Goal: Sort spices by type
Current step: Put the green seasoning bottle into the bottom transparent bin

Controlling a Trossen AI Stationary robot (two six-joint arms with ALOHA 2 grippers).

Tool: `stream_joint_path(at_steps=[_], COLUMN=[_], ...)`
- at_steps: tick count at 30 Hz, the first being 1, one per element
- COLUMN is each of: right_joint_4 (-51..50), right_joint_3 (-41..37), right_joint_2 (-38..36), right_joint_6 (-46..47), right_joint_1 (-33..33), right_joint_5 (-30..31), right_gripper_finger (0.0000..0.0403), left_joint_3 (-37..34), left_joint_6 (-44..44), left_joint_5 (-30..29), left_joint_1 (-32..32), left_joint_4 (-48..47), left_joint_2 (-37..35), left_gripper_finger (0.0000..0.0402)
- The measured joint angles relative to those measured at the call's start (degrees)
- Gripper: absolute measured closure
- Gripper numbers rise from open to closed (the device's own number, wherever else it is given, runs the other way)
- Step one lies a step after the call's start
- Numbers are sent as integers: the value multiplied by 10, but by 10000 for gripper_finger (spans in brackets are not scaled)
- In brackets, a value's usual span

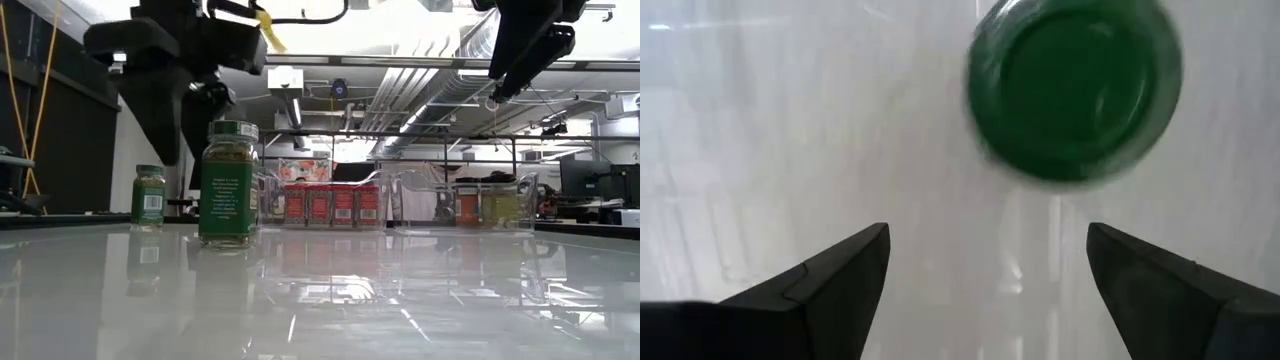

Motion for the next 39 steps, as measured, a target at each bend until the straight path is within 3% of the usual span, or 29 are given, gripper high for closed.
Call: stream_joint_path(at_steps=[7, 10, 13, 17, 18, 23, 34, 39], right_joint_4=[1, 4, 5, 5, 5, 5, 5, 8], right_joint_3=[0, 0, 0, 0, 0, 0, 0, 0], right_joint_2=[0, 0, 0, 0, 0, 0, 0, 0], right_joint_6=[-9, -9, -10, -11, -11, -12, -10, -10], right_joint_1=[0, 0, 0, 0, 0, 0, 0, 0], right_joint_5=[0, -1, 0, 0, 0, 0, 0, 0], right_gripper_finger=[114, 114, 114, 114, 114, 114, 114, 114], left_joint_3=[-1, -15, -38, -74, -81, -97, -97, -97], left_joint_6=[25, 14, 10, -1, -5, -6, 11, 25], left_joint_5=[-11, -17, -19, -14, -8, 3, 25, 26], left_joint_1=[0, -4, -15, -28, -30, -33, -19, -19], left_joint_4=[-73, -74, -67, -5, 23, 115, 208, 296], left_joint_2=[-56, -78, -88, -92, -92, -79, -44, -20], left_gripper_finger=[78, 106, 186, 354, 377, 399, 401, 401])
